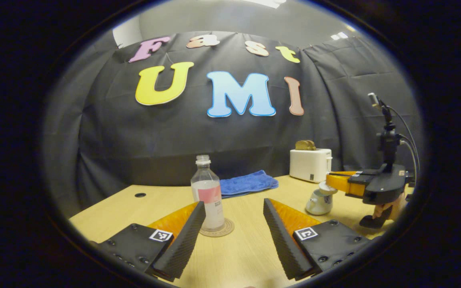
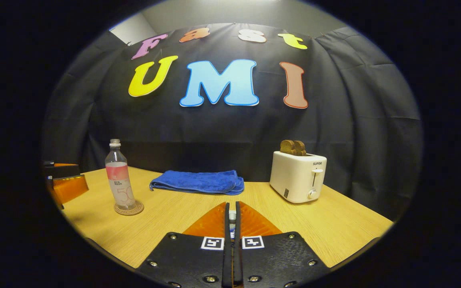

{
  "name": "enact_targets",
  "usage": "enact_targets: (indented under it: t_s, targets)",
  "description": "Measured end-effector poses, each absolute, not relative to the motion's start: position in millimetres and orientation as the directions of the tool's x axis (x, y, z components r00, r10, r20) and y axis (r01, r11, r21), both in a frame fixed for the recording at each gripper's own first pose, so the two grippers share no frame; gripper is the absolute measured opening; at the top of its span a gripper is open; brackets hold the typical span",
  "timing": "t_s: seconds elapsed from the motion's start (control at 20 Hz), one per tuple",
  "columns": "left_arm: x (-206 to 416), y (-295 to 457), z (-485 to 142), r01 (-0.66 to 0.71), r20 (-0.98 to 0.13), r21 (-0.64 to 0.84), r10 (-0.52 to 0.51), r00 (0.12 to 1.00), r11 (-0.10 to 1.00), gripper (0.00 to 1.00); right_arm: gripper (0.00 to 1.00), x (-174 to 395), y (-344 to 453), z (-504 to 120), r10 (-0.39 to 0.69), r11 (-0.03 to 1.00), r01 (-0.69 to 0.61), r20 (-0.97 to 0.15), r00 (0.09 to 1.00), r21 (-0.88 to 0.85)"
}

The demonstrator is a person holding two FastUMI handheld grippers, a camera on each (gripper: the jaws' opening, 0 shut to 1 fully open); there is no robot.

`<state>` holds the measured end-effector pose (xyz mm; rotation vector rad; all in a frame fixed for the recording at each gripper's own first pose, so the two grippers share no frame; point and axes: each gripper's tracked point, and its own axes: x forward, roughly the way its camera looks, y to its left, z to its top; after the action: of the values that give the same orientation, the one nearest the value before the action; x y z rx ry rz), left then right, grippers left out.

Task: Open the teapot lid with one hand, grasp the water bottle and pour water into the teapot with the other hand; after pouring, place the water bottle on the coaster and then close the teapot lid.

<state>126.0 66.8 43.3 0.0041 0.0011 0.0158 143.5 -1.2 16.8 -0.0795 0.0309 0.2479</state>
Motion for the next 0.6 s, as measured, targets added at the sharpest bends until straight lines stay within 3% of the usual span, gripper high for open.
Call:
enact_targets:
  t_s: [0.6]
  targets:
    - [128.4, 81.3, 32.3, -0.04, -0.007, -0.031, 0.04, 0.999, 0.999, 1.0, 0.02, 165.3, -2.4, -4.5, 0.202, 0.974, -0.21, -0.085, 0.976, -0.09]
